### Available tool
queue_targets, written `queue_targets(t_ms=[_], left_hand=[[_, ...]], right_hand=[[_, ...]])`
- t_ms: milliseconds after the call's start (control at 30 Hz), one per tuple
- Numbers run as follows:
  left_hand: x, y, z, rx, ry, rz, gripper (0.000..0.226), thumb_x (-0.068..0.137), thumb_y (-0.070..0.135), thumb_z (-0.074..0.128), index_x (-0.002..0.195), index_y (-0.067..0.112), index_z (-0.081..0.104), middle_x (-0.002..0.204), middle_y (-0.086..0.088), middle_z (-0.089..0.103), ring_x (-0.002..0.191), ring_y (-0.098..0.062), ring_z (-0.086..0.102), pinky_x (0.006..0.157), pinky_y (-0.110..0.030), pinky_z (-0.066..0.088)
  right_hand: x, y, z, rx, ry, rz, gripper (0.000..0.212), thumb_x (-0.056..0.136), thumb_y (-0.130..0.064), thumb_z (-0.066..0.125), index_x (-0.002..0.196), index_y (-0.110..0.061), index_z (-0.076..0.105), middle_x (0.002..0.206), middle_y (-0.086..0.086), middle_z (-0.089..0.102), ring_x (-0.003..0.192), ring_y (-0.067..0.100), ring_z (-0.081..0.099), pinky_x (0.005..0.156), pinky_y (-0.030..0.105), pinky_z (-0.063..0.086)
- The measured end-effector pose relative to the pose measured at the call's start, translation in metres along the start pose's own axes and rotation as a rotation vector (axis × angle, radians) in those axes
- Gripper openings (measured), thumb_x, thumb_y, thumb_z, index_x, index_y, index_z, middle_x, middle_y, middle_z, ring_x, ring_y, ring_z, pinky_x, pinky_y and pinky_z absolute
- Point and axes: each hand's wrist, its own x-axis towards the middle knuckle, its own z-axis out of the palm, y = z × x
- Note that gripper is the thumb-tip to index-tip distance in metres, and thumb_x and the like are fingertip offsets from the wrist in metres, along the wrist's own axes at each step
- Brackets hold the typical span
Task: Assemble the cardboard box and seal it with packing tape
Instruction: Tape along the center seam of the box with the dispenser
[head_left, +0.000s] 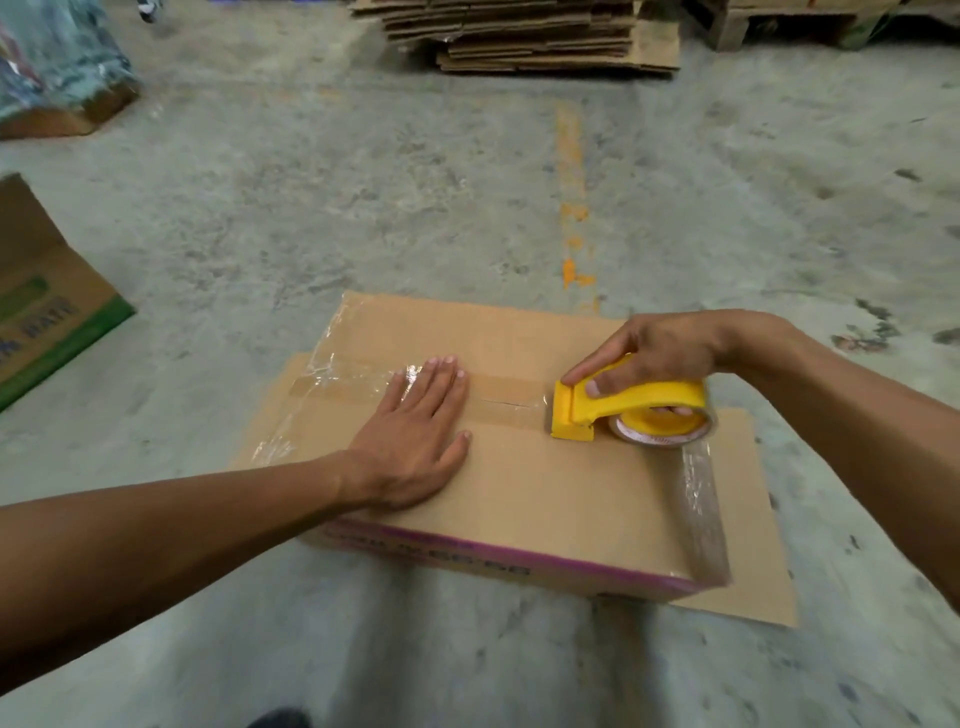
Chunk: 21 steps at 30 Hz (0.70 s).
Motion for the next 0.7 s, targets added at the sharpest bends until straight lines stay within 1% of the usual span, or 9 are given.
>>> queue_targets(t_ms=[67, 167, 233, 300, 367, 500, 600, 633, 700], left_hand=[[0.008, 0.005, -0.007, 0.108, 0.019, 0.102, 0.072, 0.096, 0.048, 0.007, 0.155, 0.01, -0.008, 0.163, -0.009, -0.013, 0.149, -0.023, -0.018, 0.12, -0.043, -0.012], [0.025, 0.035, -0.012, 0.145, 0.05, 0.244, 0.073, 0.095, 0.045, 0.011, 0.155, 0.005, -0.002, 0.164, -0.012, -0.007, 0.151, -0.023, -0.01, 0.121, -0.043, -0.006], [0.033, 0.061, -0.006, 0.076, 0.008, 0.218, 0.077, 0.091, 0.047, 0.006, 0.154, 0.004, -0.004, 0.164, -0.012, -0.007, 0.151, -0.022, -0.01, 0.122, -0.043, -0.004], [0.034, 0.076, 0.003, -0.014, -0.005, 0.137, 0.083, 0.086, 0.05, 0.001, 0.154, 0.003, -0.007, 0.164, -0.011, -0.008, 0.15, -0.02, -0.013, 0.122, -0.041, -0.004], [0.034, 0.078, 0.01, -0.051, 0.022, 0.106, 0.083, 0.086, 0.052, 0.001, 0.154, 0.005, -0.007, 0.164, -0.008, -0.008, 0.15, -0.017, -0.014, 0.122, -0.039, -0.005], [0.033, 0.075, 0.012, -0.026, 0.065, 0.123, 0.081, 0.089, 0.052, 0.004, 0.155, 0.007, -0.005, 0.164, -0.006, -0.007, 0.15, -0.015, -0.012, 0.122, -0.037, -0.004], [0.032, 0.076, 0.013, -0.017, 0.054, 0.119, 0.08, 0.089, 0.053, 0.003, 0.156, 0.01, -0.004, 0.164, -0.005, -0.008, 0.15, -0.014, -0.013, 0.122, -0.037, -0.003], [0.032, 0.076, 0.013, -0.015, 0.054, 0.118, 0.079, 0.089, 0.053, 0.003, 0.156, 0.011, -0.004, 0.164, -0.004, -0.009, 0.15, -0.013, -0.013, 0.122, -0.037, -0.003], [0.032, 0.074, 0.012, -0.027, 0.049, 0.118, 0.078, 0.09, 0.052, 0.004, 0.156, 0.012, -0.005, 0.164, -0.003, -0.011, 0.149, -0.012, -0.015, 0.122, -0.036, -0.004]], right_hand=[[0.003, 0.0, -0.001, -0.01, -0.007, 0.006, 0.026, 0.087, -0.037, 0.07, 0.112, -0.044, 0.068, 0.062, -0.041, 0.062, 0.055, -0.019, 0.057, 0.053, 0.0, 0.039], [0.004, 0.002, -0.002, -0.021, -0.001, 0.007, 0.025, 0.086, -0.042, 0.07, 0.11, -0.05, 0.067, 0.066, -0.04, 0.064, 0.061, -0.015, 0.059, 0.054, 0.0, 0.039], [0.004, 0.002, -0.001, -0.035, 0.0, 0.018, 0.026, 0.086, -0.045, 0.069, 0.111, -0.05, 0.069, 0.079, -0.033, 0.068, 0.07, -0.011, 0.061, 0.058, 0.001, 0.042], [0.004, 0.0, 0.0, -0.042, 0.0, 0.029, 0.029, 0.086, -0.046, 0.069, 0.114, -0.048, 0.069, 0.098, -0.024, 0.071, 0.086, -0.004, 0.064, 0.074, 0.01, 0.05], [0.003, -0.002, 0.0, -0.06, -0.004, 0.038, 0.03, 0.086, -0.046, 0.069, 0.116, -0.047, 0.068, 0.106, -0.019, 0.071, 0.097, 0.005, 0.064, 0.086, 0.019, 0.051], [-0.001, -0.001, 0.002, -0.052, -0.011, 0.029, 0.032, 0.087, -0.046, 0.068, 0.119, -0.047, 0.066, 0.11, -0.021, 0.069, 0.101, 0.002, 0.062, 0.09, 0.018, 0.048], [-0.011, 0.011, -0.004, -0.042, -0.002, 0.035, 0.032, 0.086, -0.046, 0.068, 0.118, -0.048, 0.066, 0.101, -0.027, 0.067, 0.091, -0.004, 0.062, 0.076, 0.009, 0.046], [-0.018, 0.019, -0.008, -0.053, 0.002, 0.047, 0.032, 0.085, -0.046, 0.069, 0.117, -0.049, 0.067, 0.101, -0.028, 0.068, 0.093, -0.002, 0.063, 0.078, 0.011, 0.047], [-0.038, 0.046, -0.016, -0.023, 0.015, 0.09, 0.031, 0.081, -0.048, 0.072, 0.112, -0.051, 0.068, 0.107, -0.023, 0.071, 0.104, 0.01, 0.066, 0.089, 0.022, 0.052]])
